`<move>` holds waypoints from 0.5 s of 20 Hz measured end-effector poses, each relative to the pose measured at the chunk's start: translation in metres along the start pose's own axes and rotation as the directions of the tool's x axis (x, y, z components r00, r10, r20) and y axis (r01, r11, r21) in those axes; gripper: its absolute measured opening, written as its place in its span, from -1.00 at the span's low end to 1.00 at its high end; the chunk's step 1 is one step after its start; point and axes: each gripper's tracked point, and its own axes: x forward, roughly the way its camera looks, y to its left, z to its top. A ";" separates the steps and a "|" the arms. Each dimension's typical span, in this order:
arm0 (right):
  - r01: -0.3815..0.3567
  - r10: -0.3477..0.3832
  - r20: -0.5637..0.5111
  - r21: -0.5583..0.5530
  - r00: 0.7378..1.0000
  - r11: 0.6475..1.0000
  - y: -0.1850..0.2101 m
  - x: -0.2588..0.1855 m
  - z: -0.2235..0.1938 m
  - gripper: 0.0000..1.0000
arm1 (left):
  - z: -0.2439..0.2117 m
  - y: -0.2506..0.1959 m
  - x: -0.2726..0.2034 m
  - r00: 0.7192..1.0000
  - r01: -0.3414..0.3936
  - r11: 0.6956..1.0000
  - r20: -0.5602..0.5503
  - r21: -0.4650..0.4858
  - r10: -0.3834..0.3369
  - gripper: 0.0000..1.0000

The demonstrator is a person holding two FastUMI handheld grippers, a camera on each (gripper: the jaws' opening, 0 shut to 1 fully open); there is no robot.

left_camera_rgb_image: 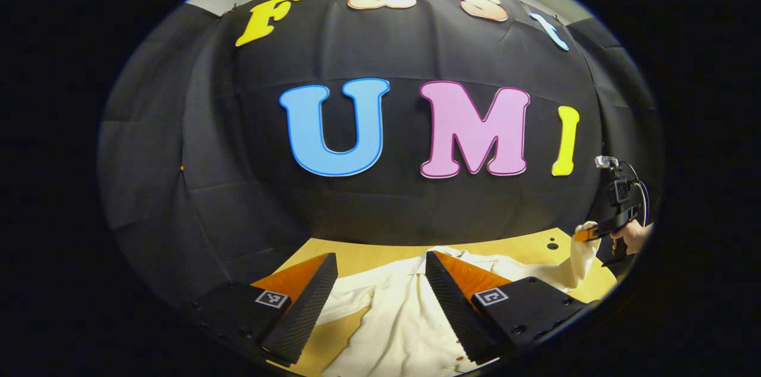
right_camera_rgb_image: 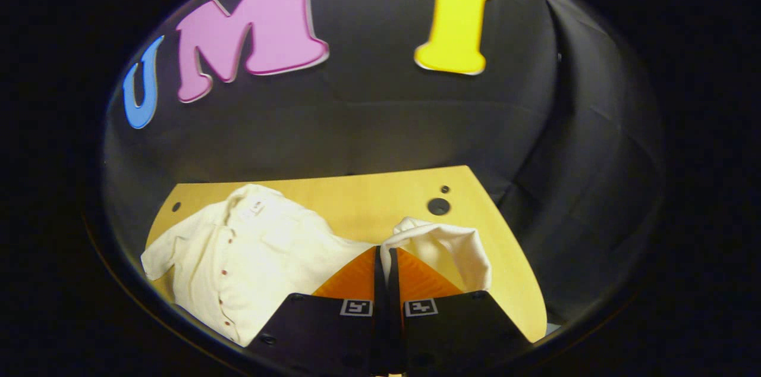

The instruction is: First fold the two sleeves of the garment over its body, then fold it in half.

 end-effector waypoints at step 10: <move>-0.324 0.318 -0.079 -0.083 0.945 0.942 0.245 -0.004 -0.018 -0.91 | -0.031 0.098 -0.028 0.990 -0.137 0.989 -0.046 -0.064 0.134 0.95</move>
